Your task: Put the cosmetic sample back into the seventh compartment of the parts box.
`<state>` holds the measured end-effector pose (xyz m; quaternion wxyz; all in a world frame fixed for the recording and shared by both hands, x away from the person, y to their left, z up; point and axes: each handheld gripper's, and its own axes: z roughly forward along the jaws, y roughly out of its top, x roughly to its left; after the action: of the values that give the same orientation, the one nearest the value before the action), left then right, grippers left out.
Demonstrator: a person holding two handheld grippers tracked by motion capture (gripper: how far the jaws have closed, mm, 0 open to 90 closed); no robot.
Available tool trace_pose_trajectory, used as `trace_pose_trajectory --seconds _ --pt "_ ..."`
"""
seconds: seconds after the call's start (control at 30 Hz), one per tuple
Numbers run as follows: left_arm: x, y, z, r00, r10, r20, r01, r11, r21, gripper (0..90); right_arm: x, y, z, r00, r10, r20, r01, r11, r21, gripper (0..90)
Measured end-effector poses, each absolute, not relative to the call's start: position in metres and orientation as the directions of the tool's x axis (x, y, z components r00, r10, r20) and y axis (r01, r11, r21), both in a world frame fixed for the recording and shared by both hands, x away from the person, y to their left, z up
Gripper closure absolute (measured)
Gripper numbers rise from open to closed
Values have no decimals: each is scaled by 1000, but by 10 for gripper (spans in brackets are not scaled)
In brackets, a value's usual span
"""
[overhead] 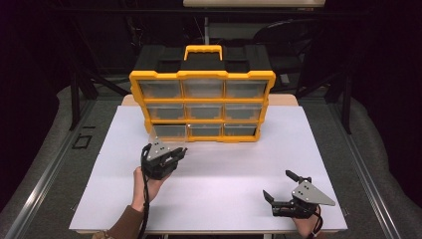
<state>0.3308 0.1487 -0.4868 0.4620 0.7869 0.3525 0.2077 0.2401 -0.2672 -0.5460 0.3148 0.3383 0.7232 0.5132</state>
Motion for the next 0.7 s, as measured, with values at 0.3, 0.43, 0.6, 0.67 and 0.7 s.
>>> trace_pose_trajectory --seconds 0.3,0.43,0.6,0.67,0.7 --pt "332 154 -478 655 756 12 345 -313 885 806 241 -267 -547 -572 812 -111 167 248 954 10" --pt "333 157 -474 650 760 16 339 -308 889 806 241 -266 -547 -572 813 -110 166 247 955 10" --pt "335 163 -469 637 771 16 330 -291 898 805 241 -267 -547 -570 815 -104 175 244 954 10" --pt "335 165 -467 632 775 16 328 -286 900 805 241 -267 -547 -571 814 -104 176 245 954 10" --pt "335 166 -466 629 777 19 325 -285 902 805 241 -267 -547 -570 815 -105 175 246 954 10"
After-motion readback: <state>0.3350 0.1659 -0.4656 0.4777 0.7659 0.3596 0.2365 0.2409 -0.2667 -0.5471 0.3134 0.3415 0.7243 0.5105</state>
